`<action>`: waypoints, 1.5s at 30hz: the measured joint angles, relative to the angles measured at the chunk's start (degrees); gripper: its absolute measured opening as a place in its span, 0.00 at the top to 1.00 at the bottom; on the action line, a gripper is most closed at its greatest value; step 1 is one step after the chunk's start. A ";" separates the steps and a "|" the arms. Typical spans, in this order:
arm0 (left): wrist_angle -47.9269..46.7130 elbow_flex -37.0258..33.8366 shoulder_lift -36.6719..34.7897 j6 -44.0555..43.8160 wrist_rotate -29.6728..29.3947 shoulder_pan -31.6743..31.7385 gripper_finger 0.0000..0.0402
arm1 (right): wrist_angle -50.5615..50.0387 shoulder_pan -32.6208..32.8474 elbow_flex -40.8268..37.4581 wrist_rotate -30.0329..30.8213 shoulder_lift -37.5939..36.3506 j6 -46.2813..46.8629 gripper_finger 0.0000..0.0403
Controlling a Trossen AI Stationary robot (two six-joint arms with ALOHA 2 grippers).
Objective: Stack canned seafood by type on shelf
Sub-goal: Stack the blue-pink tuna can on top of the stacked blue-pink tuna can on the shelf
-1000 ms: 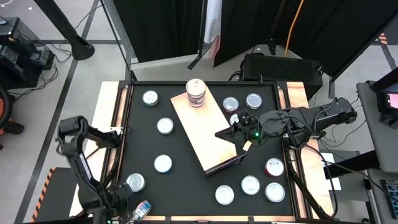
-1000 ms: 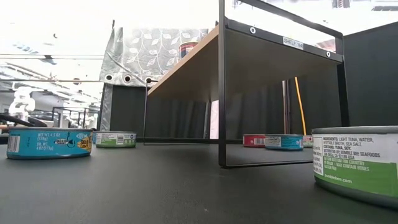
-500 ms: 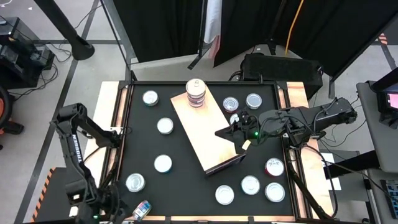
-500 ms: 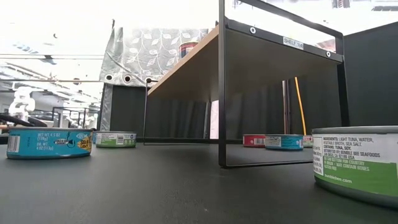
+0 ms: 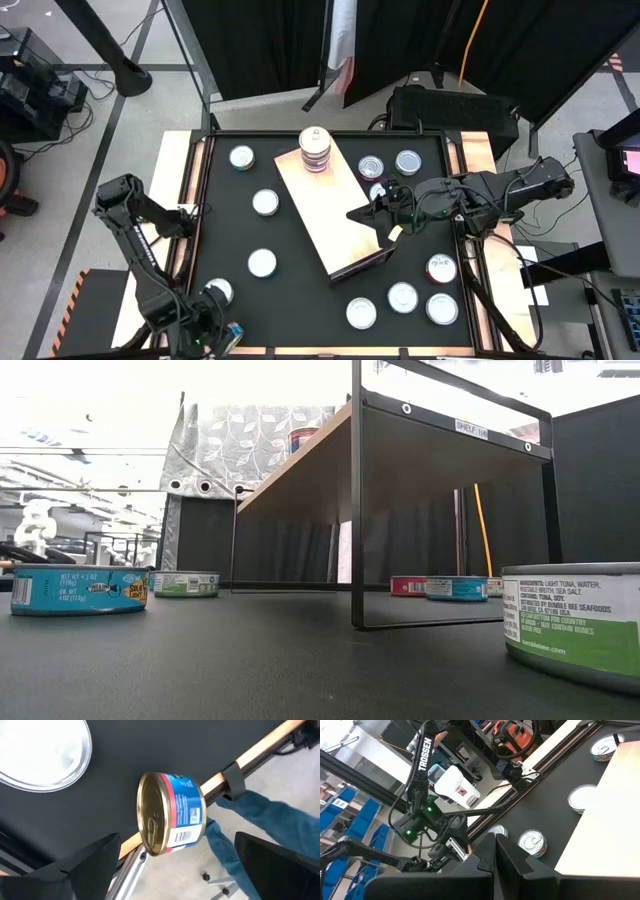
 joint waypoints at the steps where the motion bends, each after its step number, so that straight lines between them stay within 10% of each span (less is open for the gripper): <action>1: -0.32 0.03 0.00 -0.35 0.53 0.17 0.03 | 0.00 0.00 0.00 -0.01 0.00 0.00 0.99; 25: 6.65 0.07 8.42 6.75 0.13 0.29 0.03 | -0.05 -0.09 0.00 -0.45 0.00 -0.88 0.99; 37: 7.93 0.14 10.18 10.52 -0.17 0.19 0.53 | -2.03 -0.47 0.00 -0.67 0.00 -1.49 0.99; 45: 3.30 6.78 6.57 19.19 -6.29 2.24 0.54 | -3.17 -2.72 0.00 -3.52 -0.79 -2.36 0.99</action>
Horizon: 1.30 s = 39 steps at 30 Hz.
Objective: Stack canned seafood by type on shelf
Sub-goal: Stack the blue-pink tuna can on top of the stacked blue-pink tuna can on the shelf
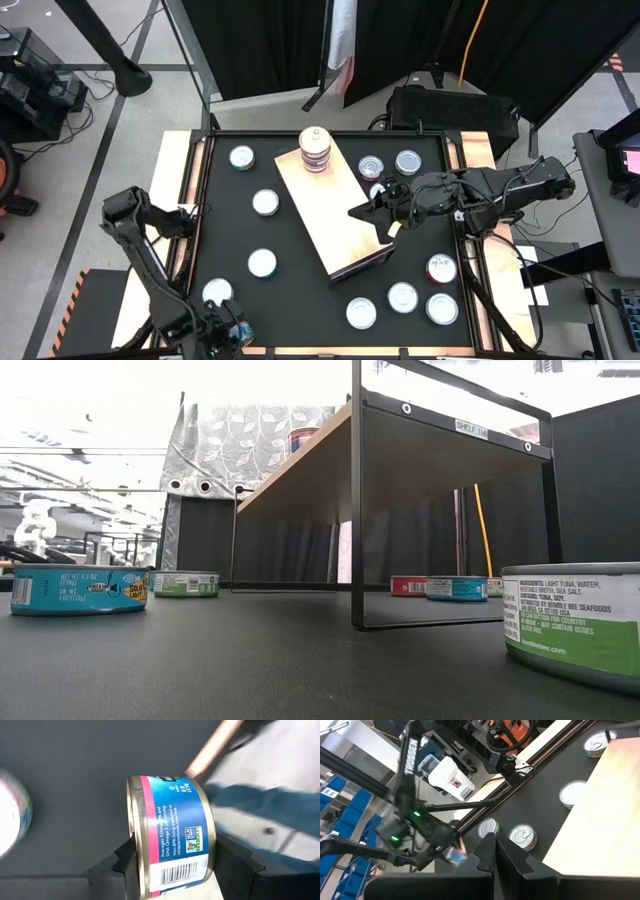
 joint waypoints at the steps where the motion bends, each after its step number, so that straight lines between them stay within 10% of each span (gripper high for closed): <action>1: -1.95 1.57 -1.28 1.73 -2.05 0.61 0.54 | -0.03 -0.31 0.00 0.02 -0.19 -0.28 0.99; 6: -13.12 10.13 -8.56 17.65 -16.29 7.50 0.54 | -0.28 -3.79 0.00 0.18 -2.31 -2.62 0.99; 15: -9.47 22.90 -15.97 81.27 -31.75 35.30 0.54 | -6.97 -11.62 0.00 0.38 -7.57 -5.75 0.99; 22: 6.70 25.07 -15.13 129.88 -28.98 53.34 0.54 | -12.23 -15.98 0.00 0.41 -11.29 -7.99 0.99; 39: -1.05 24.96 -5.63 145.54 -18.40 69.91 0.46 | -20.47 -19.13 0.00 0.58 -13.81 -12.68 0.99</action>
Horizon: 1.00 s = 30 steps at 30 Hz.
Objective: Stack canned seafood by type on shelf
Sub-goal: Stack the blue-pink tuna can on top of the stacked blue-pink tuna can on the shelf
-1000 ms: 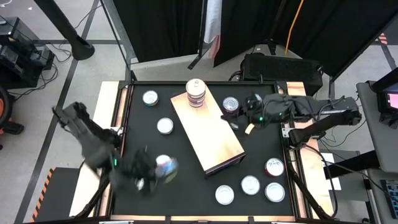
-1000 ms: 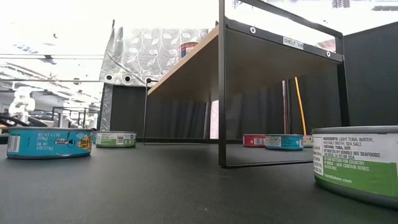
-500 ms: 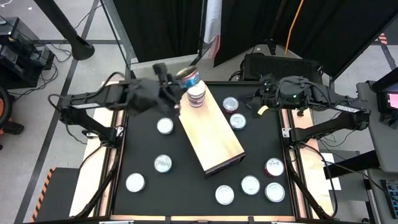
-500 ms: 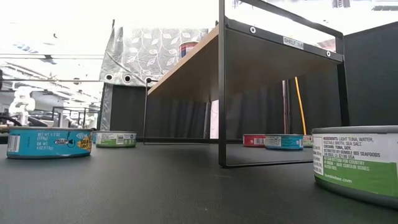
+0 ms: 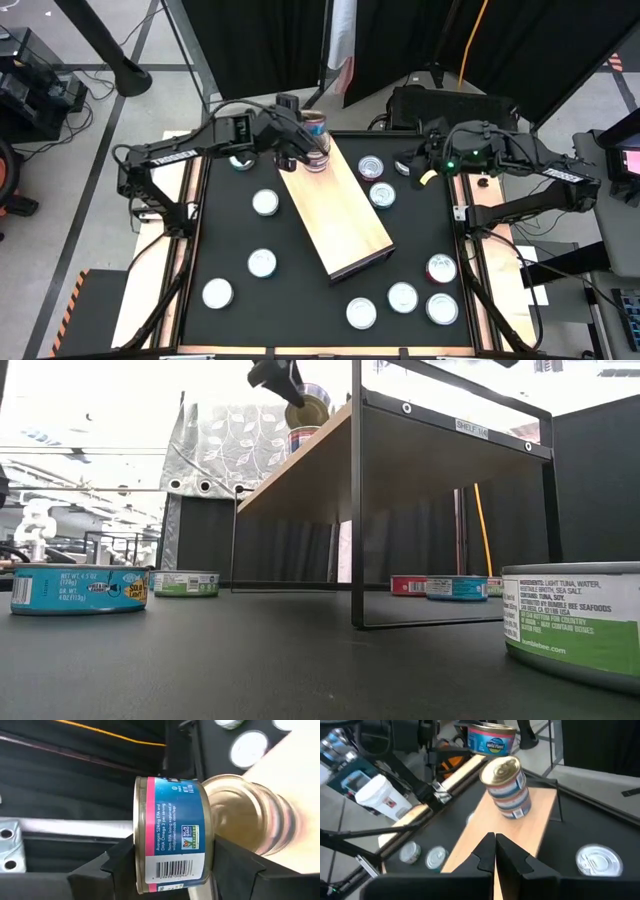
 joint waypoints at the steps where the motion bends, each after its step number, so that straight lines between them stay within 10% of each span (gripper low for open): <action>1: -0.03 0.00 0.27 0.00 0.37 -0.03 0.46 | -0.28 0.00 0.00 0.00 0.00 -0.02 0.99; 17: -0.94 0.09 2.01 0.38 2.40 -0.01 0.46 | -0.93 -0.01 0.00 1.51 0.00 -3.01 0.99; 30: -3.07 0.00 1.83 -2.86 6.00 0.22 0.17 | -0.82 -0.01 0.00 1.44 0.00 -3.06 0.99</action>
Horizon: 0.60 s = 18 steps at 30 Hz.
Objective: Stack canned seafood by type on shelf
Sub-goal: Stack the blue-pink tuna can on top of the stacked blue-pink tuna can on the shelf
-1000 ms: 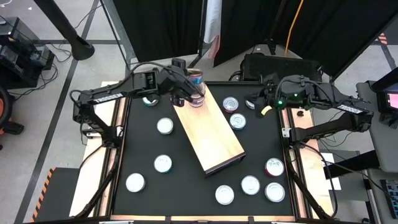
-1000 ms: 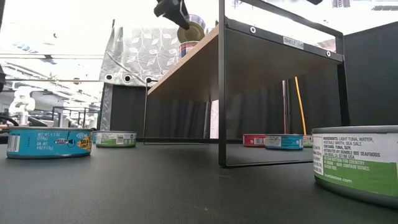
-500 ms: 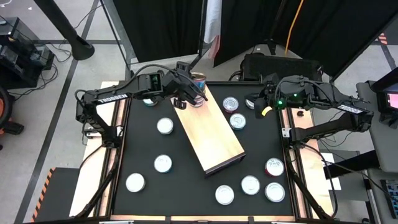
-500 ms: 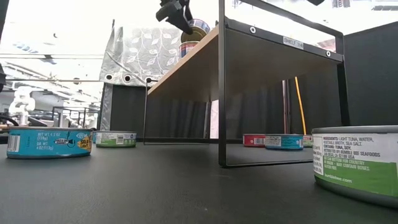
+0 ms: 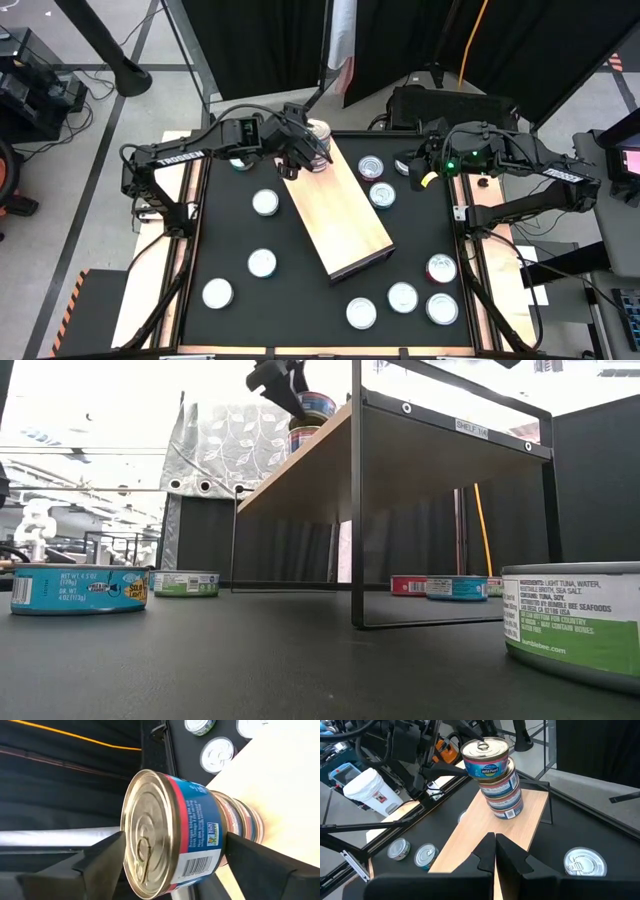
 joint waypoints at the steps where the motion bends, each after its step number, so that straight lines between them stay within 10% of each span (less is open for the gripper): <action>1: -0.05 0.00 0.00 -0.40 0.30 0.19 0.16 | 0.01 0.00 0.00 -0.01 0.00 0.03 0.99; 18: -1.86 0.08 -2.01 -21.95 12.73 5.49 0.13 | 0.08 0.02 0.00 -0.85 -0.10 1.62 0.99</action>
